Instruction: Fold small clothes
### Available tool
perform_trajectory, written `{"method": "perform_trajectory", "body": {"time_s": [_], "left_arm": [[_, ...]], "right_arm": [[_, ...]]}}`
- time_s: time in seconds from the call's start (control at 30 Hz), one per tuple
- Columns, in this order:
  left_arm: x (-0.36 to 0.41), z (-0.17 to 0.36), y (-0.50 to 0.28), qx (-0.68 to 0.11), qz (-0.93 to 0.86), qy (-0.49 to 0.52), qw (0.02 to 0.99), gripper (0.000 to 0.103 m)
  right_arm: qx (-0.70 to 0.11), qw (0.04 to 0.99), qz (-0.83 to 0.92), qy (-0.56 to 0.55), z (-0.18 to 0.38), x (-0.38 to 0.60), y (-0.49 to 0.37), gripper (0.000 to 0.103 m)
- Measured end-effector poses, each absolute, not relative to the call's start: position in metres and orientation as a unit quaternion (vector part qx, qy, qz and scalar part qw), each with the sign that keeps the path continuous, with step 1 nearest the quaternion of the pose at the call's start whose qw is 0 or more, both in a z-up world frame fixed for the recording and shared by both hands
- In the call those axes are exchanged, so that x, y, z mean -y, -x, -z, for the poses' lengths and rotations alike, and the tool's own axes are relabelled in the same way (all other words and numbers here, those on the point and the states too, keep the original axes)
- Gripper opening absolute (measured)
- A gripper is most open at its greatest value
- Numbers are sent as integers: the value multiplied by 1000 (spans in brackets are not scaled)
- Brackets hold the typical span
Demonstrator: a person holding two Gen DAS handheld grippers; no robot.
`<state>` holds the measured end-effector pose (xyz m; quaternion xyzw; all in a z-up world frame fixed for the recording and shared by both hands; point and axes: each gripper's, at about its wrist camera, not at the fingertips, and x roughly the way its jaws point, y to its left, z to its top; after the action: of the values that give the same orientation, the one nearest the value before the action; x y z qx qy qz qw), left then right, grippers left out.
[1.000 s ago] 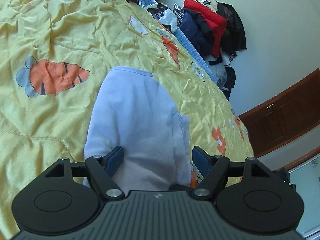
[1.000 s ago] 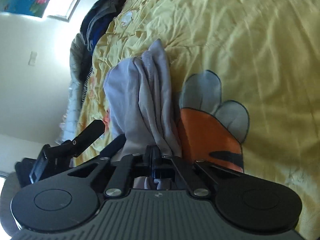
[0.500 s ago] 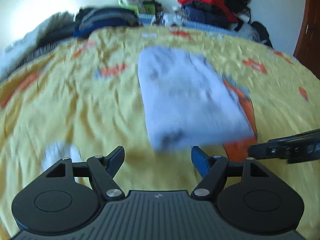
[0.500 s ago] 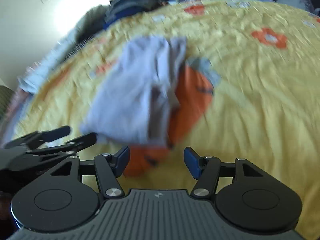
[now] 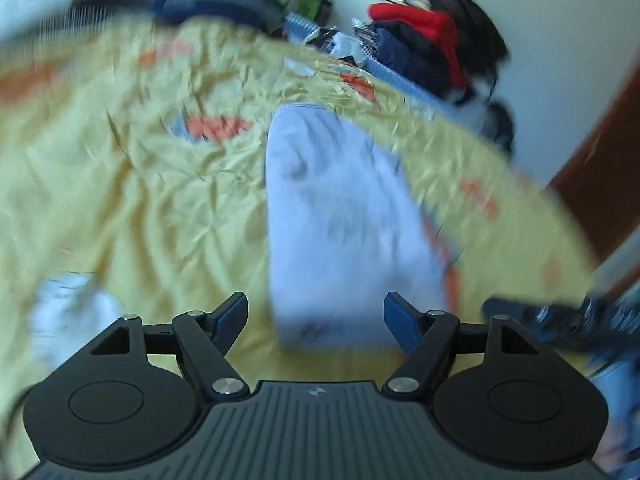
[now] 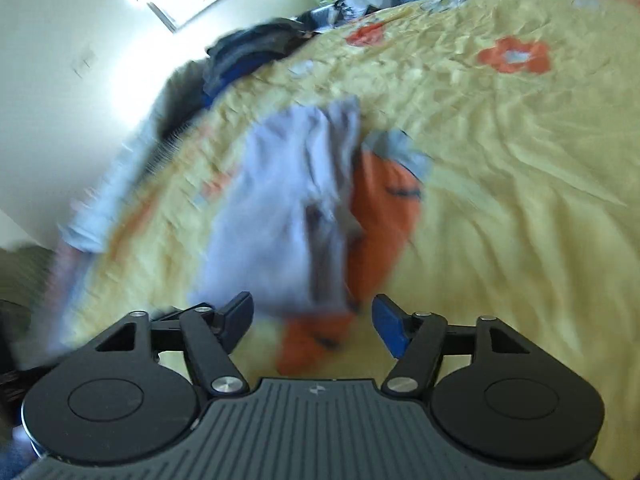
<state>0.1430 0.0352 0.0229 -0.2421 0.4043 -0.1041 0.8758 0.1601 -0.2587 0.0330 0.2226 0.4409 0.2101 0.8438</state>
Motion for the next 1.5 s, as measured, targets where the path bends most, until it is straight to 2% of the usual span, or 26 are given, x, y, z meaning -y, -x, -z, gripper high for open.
{"method": "perform_trajectory", "body": {"time_s": [0.07, 0.17, 0.3, 0.33, 0.4, 0.43, 0.47, 0.57, 0.63, 0.8, 0.97, 1.0, 1.07, 1.13, 1.17, 1.2, 1.23, 1.3, 1.37, 1.5], "left_arm": [[-52, -15, -171, -421, 112, 308, 846, 75], [-66, 1, -203, -446, 101, 367, 810, 75], [-68, 13, -225, -448, 130, 404, 787, 72], [-66, 13, -228, -451, 130, 401, 787, 55], [-63, 16, -234, -463, 124, 387, 788, 37], [-65, 17, -236, -466, 124, 386, 787, 33], [-64, 18, -237, -469, 122, 383, 787, 30], [-62, 13, -237, -478, 113, 359, 793, 23], [-56, 2, -234, -485, 105, 335, 801, 22], [-51, -23, -215, -491, 120, 288, 813, 22], [-49, 1, -210, -494, 110, 278, 816, 25], [-49, 0, -208, -488, 113, 275, 821, 25], [-51, -4, -199, -473, 105, 278, 829, 30], [-53, -19, -181, -444, 72, 247, 858, 37], [-51, -29, -168, -426, 55, 216, 877, 39], [-46, -40, -155, -407, 43, 177, 895, 45], [-39, -48, -140, -390, 32, 139, 910, 52], [-23, -54, -112, -367, 16, 85, 926, 60], [-6, -46, -88, -372, 20, 58, 926, 60], [26, -15, -52, -397, 26, 9, 917, 60]], "right_arm": [[-457, 827, -211, -251, -32, 265, -192, 79], [-478, 800, -209, -297, -22, 270, -233, 77], [-517, 757, -215, -336, 0, 268, -269, 70], [-526, 745, -221, -345, 6, 266, -273, 67], [-526, 737, -232, -354, 12, 262, -274, 66], [-525, 738, -238, -350, 13, 259, -274, 66], [-524, 739, -241, -348, 13, 258, -274, 61], [-540, 737, -238, -330, 16, 253, -276, 30], [-541, 733, -240, -334, 14, 252, -276, 30], [-534, 729, -263, -340, -1, 254, -259, 30], [-539, 726, -249, -346, 21, 262, -245, 30], [-533, 721, -249, -366, 25, 266, -245, 36], [-525, 717, -239, -391, 29, 272, -242, 39], [-502, 741, -222, -387, 19, 277, -229, 51], [-488, 761, -214, -370, 10, 278, -218, 55], [-476, 783, -207, -344, -1, 276, -205, 55], [-466, 808, -197, -301, -11, 273, -191, 55], [-447, 855, -167, -203, -27, 261, -160, 60], [-440, 879, -133, -122, -29, 249, -131, 62], [-444, 886, -107, -75, -16, 239, -92, 71]]}}
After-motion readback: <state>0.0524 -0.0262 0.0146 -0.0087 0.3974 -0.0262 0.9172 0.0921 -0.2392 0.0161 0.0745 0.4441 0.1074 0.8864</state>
